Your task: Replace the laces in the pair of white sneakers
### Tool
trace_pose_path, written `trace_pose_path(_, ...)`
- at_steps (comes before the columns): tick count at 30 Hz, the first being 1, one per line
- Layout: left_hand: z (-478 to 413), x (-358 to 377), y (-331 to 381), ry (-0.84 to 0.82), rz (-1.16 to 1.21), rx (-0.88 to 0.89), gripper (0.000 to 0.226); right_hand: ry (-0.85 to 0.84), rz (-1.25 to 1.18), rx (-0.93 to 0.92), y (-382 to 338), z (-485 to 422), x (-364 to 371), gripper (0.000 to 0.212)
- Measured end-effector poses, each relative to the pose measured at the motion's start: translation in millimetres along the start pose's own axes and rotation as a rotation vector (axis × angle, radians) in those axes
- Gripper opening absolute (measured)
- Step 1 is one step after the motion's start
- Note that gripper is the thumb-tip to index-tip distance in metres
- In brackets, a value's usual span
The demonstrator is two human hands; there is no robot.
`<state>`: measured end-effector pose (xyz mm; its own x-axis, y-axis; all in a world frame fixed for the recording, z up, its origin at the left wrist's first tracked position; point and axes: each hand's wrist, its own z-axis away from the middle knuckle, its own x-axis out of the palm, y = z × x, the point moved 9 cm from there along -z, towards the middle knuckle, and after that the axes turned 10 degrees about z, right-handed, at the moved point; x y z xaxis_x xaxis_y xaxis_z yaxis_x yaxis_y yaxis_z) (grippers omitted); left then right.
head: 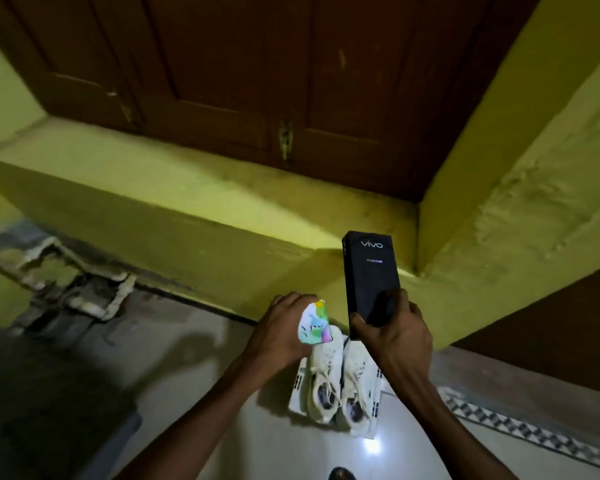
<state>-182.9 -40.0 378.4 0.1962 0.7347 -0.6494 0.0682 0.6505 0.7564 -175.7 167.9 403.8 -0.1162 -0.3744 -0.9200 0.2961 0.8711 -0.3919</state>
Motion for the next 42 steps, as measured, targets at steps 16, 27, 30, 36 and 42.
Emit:
trace_pose_path(16, -251, 56, 25, -0.292, -0.071, 0.165, 0.083, 0.090, 0.484, 0.166, -3, -148, 27, 0.069)
trace_pose_path(27, -261, 62, 15, -0.299, -0.213, 0.197, 0.087, -0.198, 0.738, -0.016, 2, -149, 38, 0.072)
trace_pose_path(30, -261, 62, 18, -0.307, -0.198, 0.187, 0.087, -0.176, 0.745, -0.037, 0, -154, 33, 0.063)
trace_pose_path(36, -260, 66, 21, -0.314, -0.196, 0.178, 0.089, -0.197, 0.750, -0.068, 2, -155, 33, 0.051)
trace_pose_path(42, -240, 46, 32, -0.246, -0.142, 0.162, 0.098, -0.037, 0.341, -0.079, 10, -148, -6, 0.047)
